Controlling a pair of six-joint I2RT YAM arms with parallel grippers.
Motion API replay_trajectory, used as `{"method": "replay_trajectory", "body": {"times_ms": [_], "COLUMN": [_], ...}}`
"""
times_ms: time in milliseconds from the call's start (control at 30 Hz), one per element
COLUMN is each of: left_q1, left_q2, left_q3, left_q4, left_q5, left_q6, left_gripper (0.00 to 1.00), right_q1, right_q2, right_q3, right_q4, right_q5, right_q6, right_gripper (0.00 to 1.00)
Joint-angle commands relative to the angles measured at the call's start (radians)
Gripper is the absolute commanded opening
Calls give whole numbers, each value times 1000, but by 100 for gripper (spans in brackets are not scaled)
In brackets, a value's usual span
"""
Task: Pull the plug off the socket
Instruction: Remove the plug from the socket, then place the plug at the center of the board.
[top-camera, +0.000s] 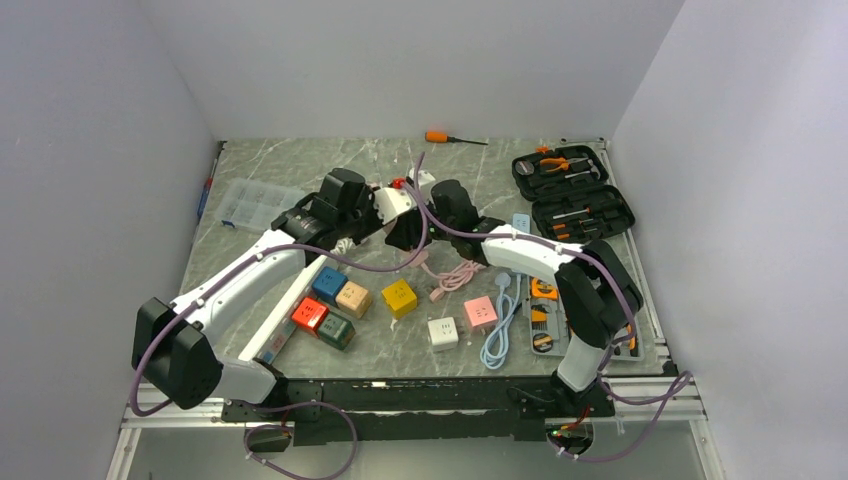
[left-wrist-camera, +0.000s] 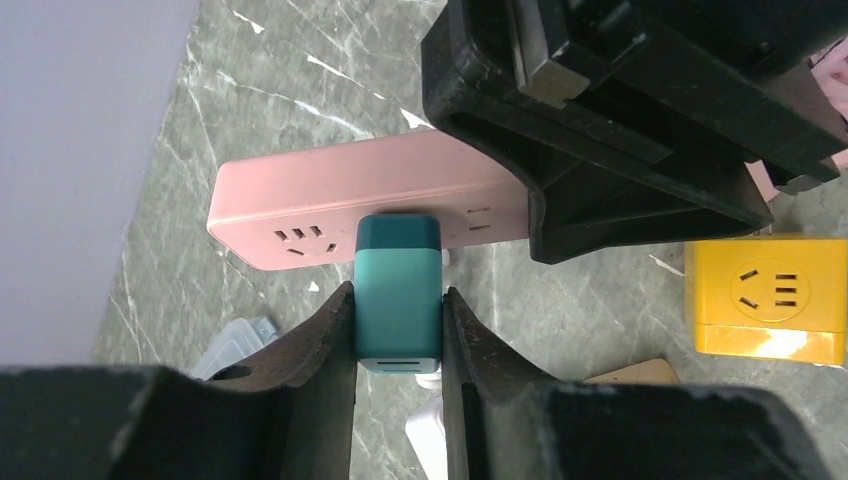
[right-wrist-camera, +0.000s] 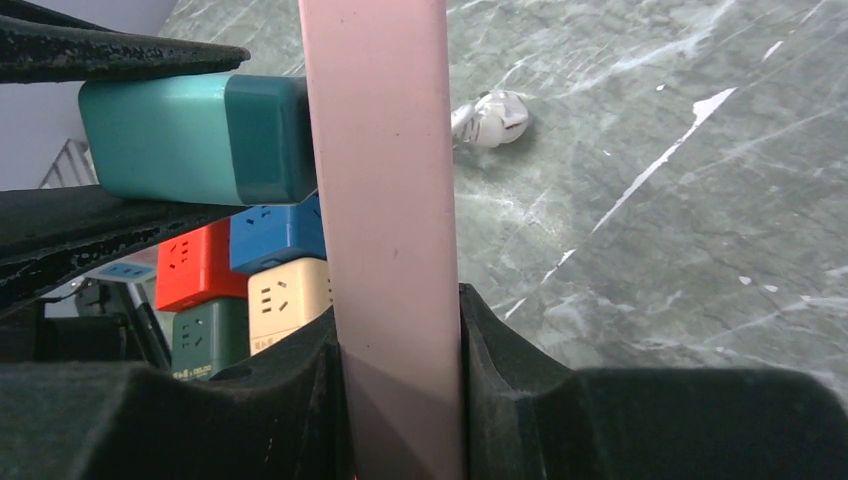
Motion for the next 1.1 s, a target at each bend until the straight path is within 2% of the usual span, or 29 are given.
{"method": "replay_trajectory", "body": {"times_ms": [0,433,1067], "left_q1": [-3,-3,-11], "left_q2": [-86,-165,-199], "left_q3": [1,-40,-4], "left_q4": [-133,-119,-168], "left_q5": [-45,-4,23], "left_q6": [14,-20,-14], "left_gripper": [0,0,0], "right_q1": [-184,-240,-234], "right_q2": [81,140,156], "right_q3": [0,-12,32], "right_q4": [-138,-59,-123], "right_q5": [280,178,317], "right_q6": [106,142,45], "right_gripper": [0,0,0]}}
